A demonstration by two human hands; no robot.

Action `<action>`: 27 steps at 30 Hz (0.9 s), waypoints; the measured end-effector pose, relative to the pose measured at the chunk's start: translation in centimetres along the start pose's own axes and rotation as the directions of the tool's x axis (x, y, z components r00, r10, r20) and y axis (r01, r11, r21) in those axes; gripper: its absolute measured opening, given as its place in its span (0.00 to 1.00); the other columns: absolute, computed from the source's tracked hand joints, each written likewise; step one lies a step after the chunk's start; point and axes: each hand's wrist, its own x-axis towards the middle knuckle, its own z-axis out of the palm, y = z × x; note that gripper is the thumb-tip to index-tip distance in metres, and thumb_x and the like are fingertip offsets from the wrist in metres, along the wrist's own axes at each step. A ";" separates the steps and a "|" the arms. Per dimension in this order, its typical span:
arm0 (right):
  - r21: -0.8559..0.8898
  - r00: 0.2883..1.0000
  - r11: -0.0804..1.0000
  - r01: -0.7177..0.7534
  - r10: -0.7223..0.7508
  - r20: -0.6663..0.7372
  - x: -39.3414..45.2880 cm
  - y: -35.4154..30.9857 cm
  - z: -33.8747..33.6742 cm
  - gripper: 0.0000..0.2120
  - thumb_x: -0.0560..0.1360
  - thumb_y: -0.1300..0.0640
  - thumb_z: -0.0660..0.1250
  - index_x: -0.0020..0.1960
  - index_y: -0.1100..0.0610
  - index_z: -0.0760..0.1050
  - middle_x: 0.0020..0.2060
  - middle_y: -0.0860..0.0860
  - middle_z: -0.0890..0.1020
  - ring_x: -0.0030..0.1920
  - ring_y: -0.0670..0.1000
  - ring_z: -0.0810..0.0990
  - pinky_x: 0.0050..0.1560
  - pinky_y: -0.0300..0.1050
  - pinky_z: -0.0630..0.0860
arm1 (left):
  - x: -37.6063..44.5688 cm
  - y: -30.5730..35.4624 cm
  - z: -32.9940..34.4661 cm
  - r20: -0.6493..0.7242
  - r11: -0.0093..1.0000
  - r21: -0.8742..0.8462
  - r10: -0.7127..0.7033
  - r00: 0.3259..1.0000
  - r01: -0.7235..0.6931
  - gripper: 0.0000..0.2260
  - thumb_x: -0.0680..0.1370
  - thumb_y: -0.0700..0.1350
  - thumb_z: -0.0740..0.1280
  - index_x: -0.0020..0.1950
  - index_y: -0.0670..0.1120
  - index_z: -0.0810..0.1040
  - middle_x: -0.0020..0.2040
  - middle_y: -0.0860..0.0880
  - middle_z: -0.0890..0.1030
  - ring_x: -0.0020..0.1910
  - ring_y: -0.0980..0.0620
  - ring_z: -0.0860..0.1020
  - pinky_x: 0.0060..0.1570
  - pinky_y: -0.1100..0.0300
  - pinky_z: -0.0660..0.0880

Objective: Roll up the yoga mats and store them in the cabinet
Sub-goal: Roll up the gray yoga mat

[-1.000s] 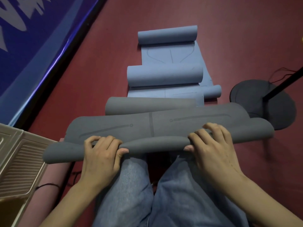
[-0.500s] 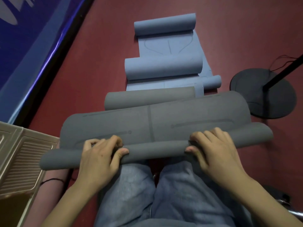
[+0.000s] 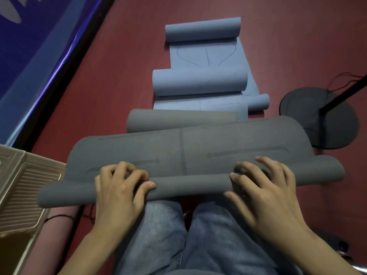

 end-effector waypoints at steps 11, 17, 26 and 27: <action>-0.069 0.998 0.997 -0.028 0.024 -0.056 0.2 0.0 0.3 0.14 0.71 0.43 0.69 0.47 0.53 0.83 0.49 0.49 0.82 0.58 0.60 0.73 0.51 0.55 0.65 | -0.4 1.1 -1.1 -0.005 0.968 0.156 0.198 0.980 -0.195 0.16 0.76 0.62 0.69 0.41 0.50 0.84 0.40 0.53 0.78 0.45 0.43 0.75 0.44 0.48 0.65; -0.063 1.000 0.998 -0.015 0.014 -0.010 0.2 0.2 0.0 0.16 0.73 0.42 0.68 0.51 0.53 0.83 0.50 0.47 0.82 0.52 0.59 0.76 0.52 0.55 0.65 | -0.3 0.9 -1.1 0.042 0.965 0.121 0.229 0.972 -0.233 0.26 0.67 0.70 0.74 0.43 0.47 0.83 0.42 0.53 0.79 0.45 0.41 0.75 0.44 0.47 0.66; 0.040 0.997 0.996 -0.078 0.079 -0.005 2.6 1.0 -0.1 0.29 0.77 0.41 0.62 0.70 0.58 0.76 0.43 0.49 0.83 0.46 0.59 0.77 0.59 0.58 0.68 | 0.8 -0.1 -0.2 0.046 0.938 0.175 0.297 0.954 -0.300 0.20 0.80 0.60 0.60 0.50 0.45 0.83 0.48 0.50 0.81 0.52 0.41 0.76 0.50 0.46 0.66; 0.082 0.995 0.992 -0.094 0.093 0.018 3.1 1.1 -0.2 0.29 0.77 0.41 0.61 0.71 0.57 0.75 0.42 0.49 0.82 0.45 0.58 0.76 0.62 0.58 0.68 | 1.3 0.0 -0.1 0.048 0.940 0.175 0.290 0.956 -0.294 0.20 0.81 0.58 0.59 0.48 0.45 0.83 0.46 0.50 0.81 0.50 0.42 0.76 0.50 0.46 0.65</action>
